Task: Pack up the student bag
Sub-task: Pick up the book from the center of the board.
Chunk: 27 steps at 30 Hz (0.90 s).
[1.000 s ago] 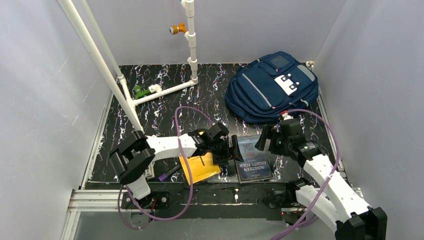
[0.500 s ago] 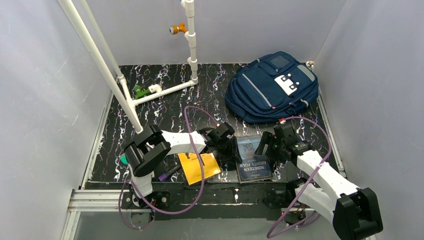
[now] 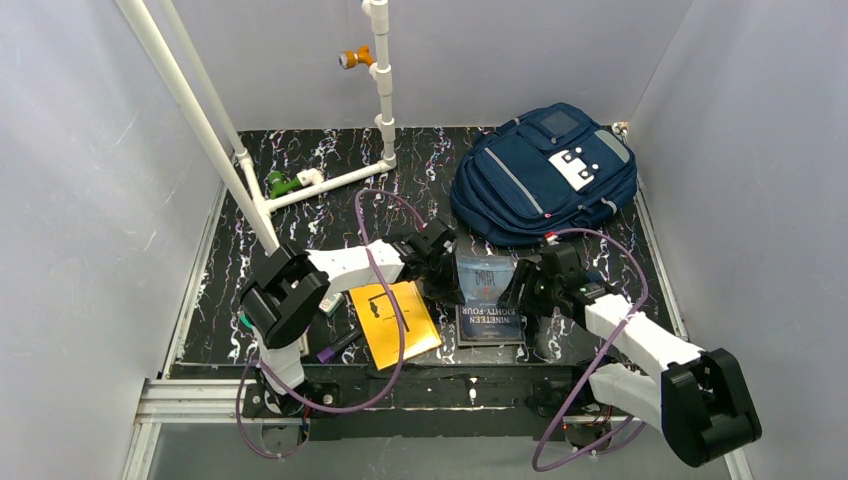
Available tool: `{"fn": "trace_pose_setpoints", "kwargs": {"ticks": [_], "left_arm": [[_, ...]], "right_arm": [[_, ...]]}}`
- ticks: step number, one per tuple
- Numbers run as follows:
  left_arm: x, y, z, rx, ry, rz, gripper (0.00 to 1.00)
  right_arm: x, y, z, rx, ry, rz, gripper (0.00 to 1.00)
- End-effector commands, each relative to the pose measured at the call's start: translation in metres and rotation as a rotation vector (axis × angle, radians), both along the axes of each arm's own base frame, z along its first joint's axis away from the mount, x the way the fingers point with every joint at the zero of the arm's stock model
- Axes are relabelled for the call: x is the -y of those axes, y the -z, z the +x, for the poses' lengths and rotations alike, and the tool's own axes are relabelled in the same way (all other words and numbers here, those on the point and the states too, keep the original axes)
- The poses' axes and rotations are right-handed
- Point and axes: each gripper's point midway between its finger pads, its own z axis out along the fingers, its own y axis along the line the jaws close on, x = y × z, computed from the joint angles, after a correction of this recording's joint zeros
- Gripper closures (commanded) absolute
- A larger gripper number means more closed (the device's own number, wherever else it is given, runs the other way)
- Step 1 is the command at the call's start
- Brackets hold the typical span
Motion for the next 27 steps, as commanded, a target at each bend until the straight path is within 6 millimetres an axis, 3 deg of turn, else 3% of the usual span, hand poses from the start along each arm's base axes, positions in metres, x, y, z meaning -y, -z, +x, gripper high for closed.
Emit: {"fn": "trace_pose_setpoints", "kwargs": {"ticks": [1,7,13,18,23,27], "left_arm": [[-0.006,-0.048,0.025,0.063,0.025,-0.060,1.00],[-0.022,-0.061,0.039,-0.022,0.025,-0.108,1.00],[-0.020,-0.076,0.043,-0.094,0.034,-0.235,1.00],[-0.024,-0.079,0.044,-0.140,0.017,-0.269,1.00],[-0.026,-0.080,0.041,-0.167,0.005,-0.279,1.00],[-0.027,-0.082,0.039,-0.187,-0.007,-0.289,1.00]], "right_arm": [[-0.003,-0.020,0.001,0.033,-0.184,-0.150,0.28],[-0.034,-0.064,0.008,0.271,-0.339,-0.318,0.13],[-0.092,-0.086,-0.021,0.572,-0.623,-0.471,0.09],[-0.112,-0.097,-0.034,0.786,-0.671,-0.728,0.07],[-0.115,-0.087,-0.022,0.800,-0.620,-0.971,0.13],[-0.109,-0.083,-0.011,0.816,-0.528,-1.136,0.33]]}}
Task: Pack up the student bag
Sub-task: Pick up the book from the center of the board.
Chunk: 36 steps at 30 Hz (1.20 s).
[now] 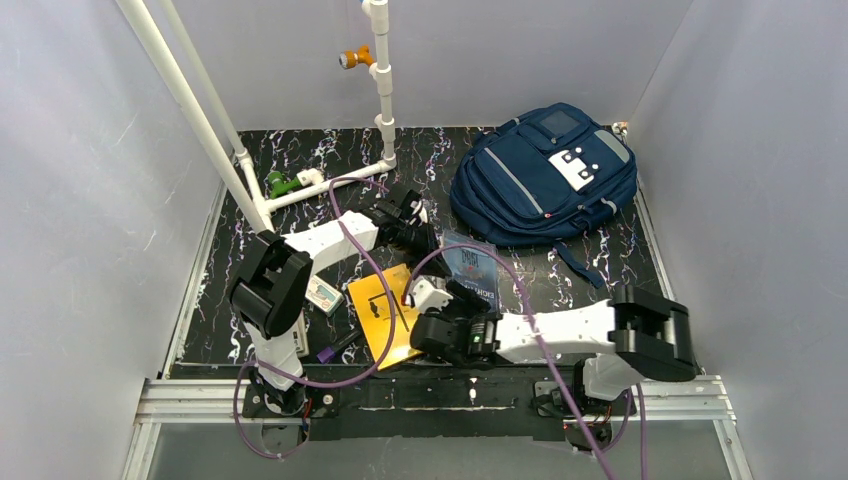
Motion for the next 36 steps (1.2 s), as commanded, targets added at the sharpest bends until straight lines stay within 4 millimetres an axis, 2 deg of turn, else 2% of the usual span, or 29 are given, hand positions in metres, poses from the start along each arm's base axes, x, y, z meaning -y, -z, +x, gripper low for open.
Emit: {"fn": "trace_pose_setpoints", "kwargs": {"ticks": [1,3,6,8,9,11,15,18,19,20,21,24,26,31,34,36], "left_arm": [[0.004,-0.033,-0.010,-0.018,0.016,-0.102,1.00],[0.003,-0.038,-0.009,-0.011,0.010,-0.109,1.00],[-0.001,-0.048,-0.006,0.028,0.014,-0.107,1.00],[-0.007,-0.059,-0.001,0.100,0.018,-0.090,0.72],[-0.011,-0.067,0.001,0.154,0.013,-0.081,0.59],[-0.024,-0.082,0.008,0.274,-0.023,-0.048,0.41],[-0.054,-0.120,0.016,0.497,-0.111,-0.010,0.21],[-0.070,-0.150,0.014,0.635,-0.154,-0.027,0.08],[-0.078,-0.164,0.012,0.695,-0.176,-0.038,0.06],[-0.082,-0.166,0.010,0.719,-0.187,-0.038,0.05],[-0.089,-0.177,0.008,0.771,-0.216,-0.053,0.05],[-0.103,-0.188,-0.001,0.837,-0.266,-0.081,0.05],[-0.107,-0.192,-0.008,0.848,-0.275,-0.101,0.05],[-0.124,-0.193,-0.025,0.823,-0.292,-0.070,0.05],[-0.137,-0.182,-0.035,0.805,-0.322,-0.038,0.04],[-0.136,-0.172,-0.041,0.791,-0.304,-0.047,0.04]], "right_arm": [[0.010,-0.027,0.023,0.242,0.155,-0.071,0.39],[0.013,-0.027,0.025,0.278,0.187,-0.096,0.62],[0.015,-0.030,0.025,0.283,0.205,-0.102,0.84],[0.016,-0.036,0.024,0.264,0.212,-0.084,0.99],[0.014,-0.037,0.022,0.237,0.211,-0.058,0.99],[0.010,-0.042,0.020,0.164,0.208,0.023,0.99],[0.001,-0.055,0.017,-0.001,0.203,0.289,0.99],[0.001,-0.084,0.019,-0.102,0.243,0.560,0.99],[0.002,-0.096,0.022,-0.123,0.263,0.648,0.99],[0.001,-0.109,0.025,-0.146,0.281,0.740,0.99],[0.002,-0.123,0.029,-0.163,0.303,0.830,0.99],[-0.002,-0.162,0.042,-0.203,0.323,1.028,0.99],[-0.004,-0.179,0.053,-0.213,0.345,1.079,0.99],[0.002,-0.199,0.089,-0.220,0.533,1.182,0.99],[0.005,-0.213,0.108,-0.224,0.612,1.287,0.99],[0.003,-0.218,0.118,-0.254,0.633,1.367,0.99]]}}
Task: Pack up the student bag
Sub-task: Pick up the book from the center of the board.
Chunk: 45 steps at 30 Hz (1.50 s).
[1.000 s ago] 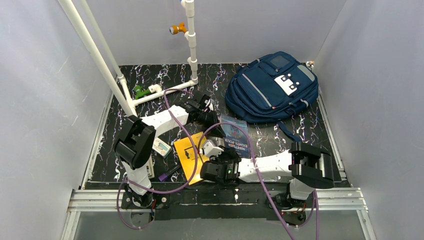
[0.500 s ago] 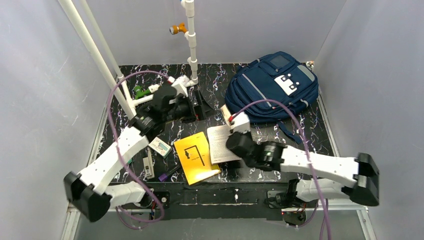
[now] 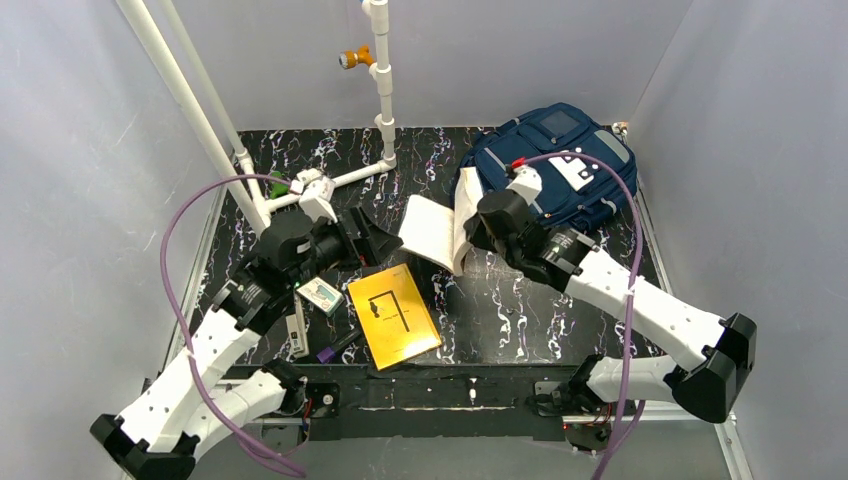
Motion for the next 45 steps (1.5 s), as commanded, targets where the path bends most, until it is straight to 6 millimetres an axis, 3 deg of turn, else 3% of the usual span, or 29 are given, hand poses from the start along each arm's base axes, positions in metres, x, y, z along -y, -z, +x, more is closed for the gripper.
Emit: {"fn": "trace_pose_setpoints", "kwargs": {"ticks": [1,7,9,11,17,24,26,30,38,41,42,45], "left_arm": [[-0.012,0.028,-0.013,-0.046,-0.011,0.034,0.04],[0.031,0.050,-0.022,-0.058,0.200,0.032,0.02],[0.045,0.055,-0.022,0.000,0.230,0.113,0.02],[0.062,0.048,-0.019,0.121,0.267,0.186,0.02],[0.095,0.053,0.019,0.207,0.271,0.344,0.02],[0.107,0.055,0.051,0.362,0.215,0.599,0.06],[0.107,0.054,0.056,0.410,0.192,0.680,0.13],[0.096,0.049,0.067,0.457,0.086,0.768,0.36],[0.108,0.040,0.066,0.548,0.076,0.819,0.47],[0.111,0.033,0.069,0.568,0.050,0.801,0.57],[0.111,0.032,0.070,0.570,0.049,0.798,0.65],[0.110,0.031,0.070,0.560,0.034,0.791,1.00]], "right_arm": [[-0.009,-0.064,0.031,0.039,0.127,0.353,0.99],[-0.028,-0.061,0.046,-0.078,0.102,0.570,0.99],[-0.029,-0.062,0.048,-0.089,0.107,0.593,0.99],[-0.028,-0.064,0.048,-0.090,0.115,0.608,0.99],[-0.028,-0.068,0.045,-0.105,0.124,0.647,0.99],[-0.027,-0.074,0.041,-0.117,0.125,0.690,0.99],[-0.027,-0.077,0.040,-0.118,0.127,0.709,0.99],[-0.027,-0.081,0.040,-0.120,0.135,0.726,0.99],[-0.032,-0.076,0.038,-0.150,0.127,0.753,0.99],[-0.032,-0.076,0.038,-0.152,0.126,0.751,0.99],[-0.032,-0.075,0.037,-0.152,0.124,0.749,0.99],[-0.033,-0.074,0.035,-0.125,0.081,0.713,0.98]]}}
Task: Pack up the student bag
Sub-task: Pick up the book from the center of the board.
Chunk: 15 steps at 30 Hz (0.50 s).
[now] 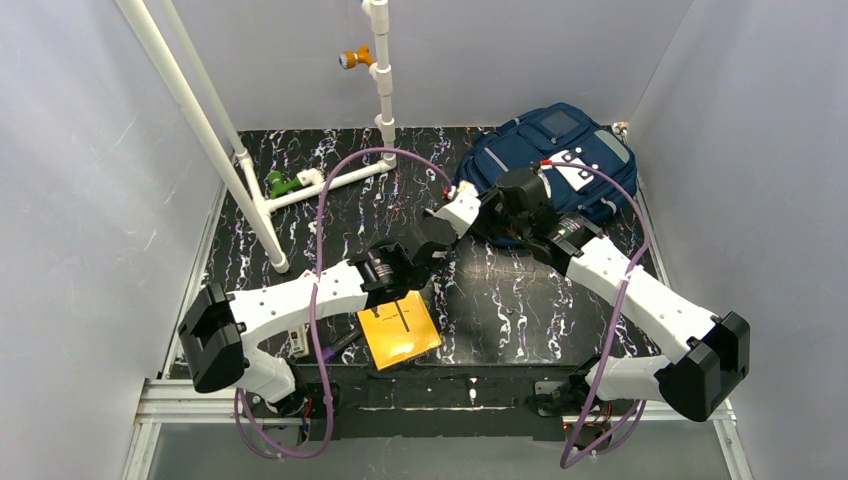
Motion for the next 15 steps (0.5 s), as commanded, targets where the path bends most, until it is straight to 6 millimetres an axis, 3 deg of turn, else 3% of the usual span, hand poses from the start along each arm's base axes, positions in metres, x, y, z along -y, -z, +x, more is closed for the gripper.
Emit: {"fn": "trace_pose_setpoints", "kwargs": {"ticks": [1,2,5,6,9,11,15], "left_arm": [[0.006,-0.033,0.005,0.061,-0.028,-0.086,1.00],[0.005,-0.035,0.004,0.061,-0.027,-0.098,1.00],[0.001,-0.042,0.000,0.044,-0.040,-0.152,1.00],[-0.005,-0.040,-0.003,0.017,-0.054,-0.153,1.00],[-0.021,-0.041,-0.009,-0.065,-0.121,-0.192,1.00],[-0.039,-0.044,-0.011,-0.103,-0.203,-0.198,1.00],[-0.088,-0.053,-0.014,-0.122,-0.376,-0.148,1.00]], "right_arm": [[-0.008,-0.055,0.003,0.196,-0.056,0.095,0.83],[-0.007,-0.054,0.002,0.241,-0.096,0.040,0.62],[0.006,-0.062,0.000,0.454,-0.245,-0.228,0.19],[0.019,-0.060,-0.002,0.468,-0.257,-0.333,0.05],[0.073,-0.070,0.001,0.566,-0.233,-0.682,0.02],[0.105,-0.064,0.002,0.578,-0.215,-0.898,0.02],[0.151,-0.024,0.011,0.456,-0.311,-1.354,0.02]]}}
